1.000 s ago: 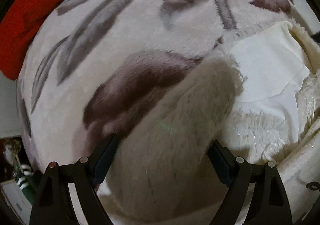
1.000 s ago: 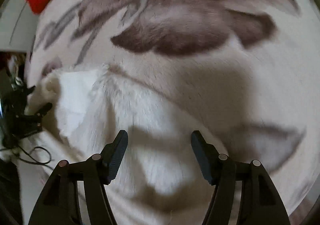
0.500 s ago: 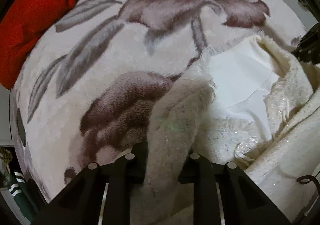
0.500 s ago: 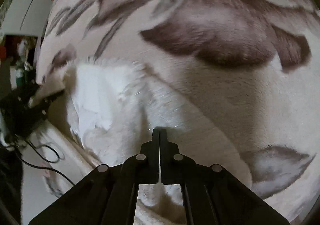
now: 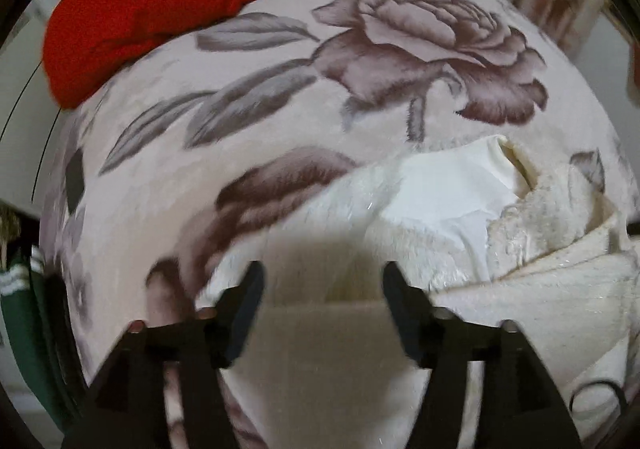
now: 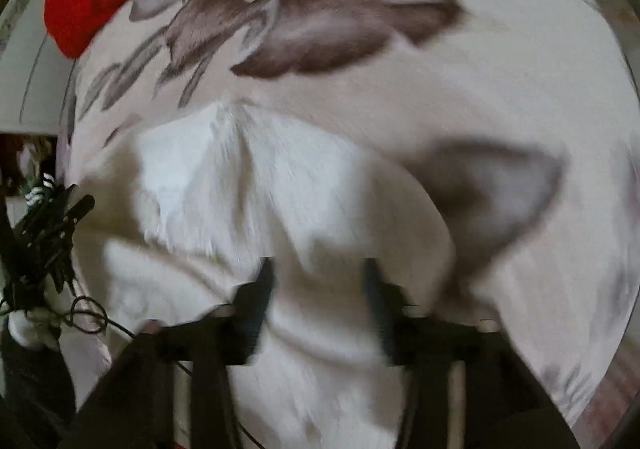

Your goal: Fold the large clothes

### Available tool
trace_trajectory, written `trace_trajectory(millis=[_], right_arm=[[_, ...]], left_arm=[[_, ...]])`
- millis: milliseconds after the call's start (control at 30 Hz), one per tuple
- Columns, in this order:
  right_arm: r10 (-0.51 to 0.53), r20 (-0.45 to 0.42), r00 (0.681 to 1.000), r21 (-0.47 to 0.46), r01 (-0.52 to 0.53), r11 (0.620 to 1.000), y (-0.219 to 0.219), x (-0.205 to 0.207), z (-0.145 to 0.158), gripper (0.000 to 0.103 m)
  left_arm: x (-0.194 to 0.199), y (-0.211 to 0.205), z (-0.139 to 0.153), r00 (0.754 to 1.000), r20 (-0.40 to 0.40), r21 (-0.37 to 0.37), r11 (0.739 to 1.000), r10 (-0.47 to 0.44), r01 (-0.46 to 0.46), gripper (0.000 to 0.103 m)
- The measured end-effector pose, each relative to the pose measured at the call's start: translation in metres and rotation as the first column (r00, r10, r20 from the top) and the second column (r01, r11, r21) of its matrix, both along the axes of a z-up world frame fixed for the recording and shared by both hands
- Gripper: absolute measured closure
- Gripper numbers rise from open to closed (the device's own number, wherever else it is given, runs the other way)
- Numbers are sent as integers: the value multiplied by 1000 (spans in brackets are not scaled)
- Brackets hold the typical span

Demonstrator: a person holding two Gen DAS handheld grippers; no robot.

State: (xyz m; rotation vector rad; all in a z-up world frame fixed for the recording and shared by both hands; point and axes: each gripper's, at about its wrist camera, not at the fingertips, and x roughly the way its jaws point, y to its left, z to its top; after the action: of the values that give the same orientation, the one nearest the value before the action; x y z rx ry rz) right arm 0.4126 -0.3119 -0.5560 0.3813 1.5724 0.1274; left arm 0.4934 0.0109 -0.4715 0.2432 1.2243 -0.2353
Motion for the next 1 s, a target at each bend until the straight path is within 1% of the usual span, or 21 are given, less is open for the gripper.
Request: trace_trajectory(millis=[100,200,267,333,400,433,467,500,533,567,600,633,667,700,733,767,800,833,867,933,1000], right_arm=[[-121,-48,991,112,126,986,-20,-50,-1,42],[-237,-107,966,258,257,931,-37,-91,-12,42],[-260,-125,958,321,287,903,-35,-103,-22,42],[-229,-166,959,363,275,890,-10,-107,-39,44],[-183,-156,971,343,227,912,13,-104,-45,97],[-176,-128,976,305,207,930,20,-102,-43,97],[-187,-87,979,254,203,946,21,-99,-36,97],[-220,-28,975,207,221,953,16,-96,-27,98],[-265,16,964,187,258,948,9,-92,-22,98],[-296,23,955,179,288,941,0,-88,-21,98],[-281,0,960,173,277,945,0,-84,-25,98],[-235,-39,971,167,238,957,4,-80,-30,97],[-197,-72,978,166,206,964,8,-79,-33,97],[-170,-98,981,169,185,968,11,-78,-32,93],[-158,-116,981,188,178,966,10,-78,-29,90],[-174,-112,978,202,194,960,3,-78,-22,81],[-205,-95,974,204,220,954,-5,-75,-17,61],[-257,-73,964,199,267,943,-19,-74,-13,39],[-314,-65,947,200,320,926,-36,-72,-12,32],[-403,-86,911,216,412,885,-60,-66,-21,31],[-453,-165,876,240,481,843,-78,-57,-45,30]], left_arm=[[-22,19,-2,995,-2,13,995,98,-98,33],[-53,37,-17,975,-16,38,974,222,-221,33],[-74,44,-25,960,-30,73,959,277,-275,33],[-100,50,-33,946,-26,110,941,324,-320,33],[-117,49,-39,942,-20,126,935,336,-331,33],[-122,48,-43,944,-24,125,938,330,-324,32],[-126,47,-49,946,-31,115,942,322,-316,28],[-128,46,-56,946,-32,106,942,324,-319,24],[-129,46,-65,943,-35,105,939,332,-327,19],[-126,46,-75,938,-52,100,936,344,-337,15],[-122,48,-85,930,-69,84,931,362,-356,9],[-118,52,-94,920,-79,54,923,383,-380,2],[-116,56,-99,913,-86,24,917,399,-399,0],[-112,62,-103,906,-108,-46,908,410,-417,0],[-109,70,-108,894,-135,-112,890,428,-443,0],[-108,76,-110,886,-150,-149,876,438,-458,0],[-106,81,-113,883,-166,-181,866,439,-465,0],[-104,84,-113,888,-172,-197,869,426,-455,0],[-104,84,-112,894,-169,-197,874,415,-443,0],[-105,82,-106,903,-159,-176,889,399,-423,0],[-106,78,-96,909,-132,-130,902,395,-411,0]])
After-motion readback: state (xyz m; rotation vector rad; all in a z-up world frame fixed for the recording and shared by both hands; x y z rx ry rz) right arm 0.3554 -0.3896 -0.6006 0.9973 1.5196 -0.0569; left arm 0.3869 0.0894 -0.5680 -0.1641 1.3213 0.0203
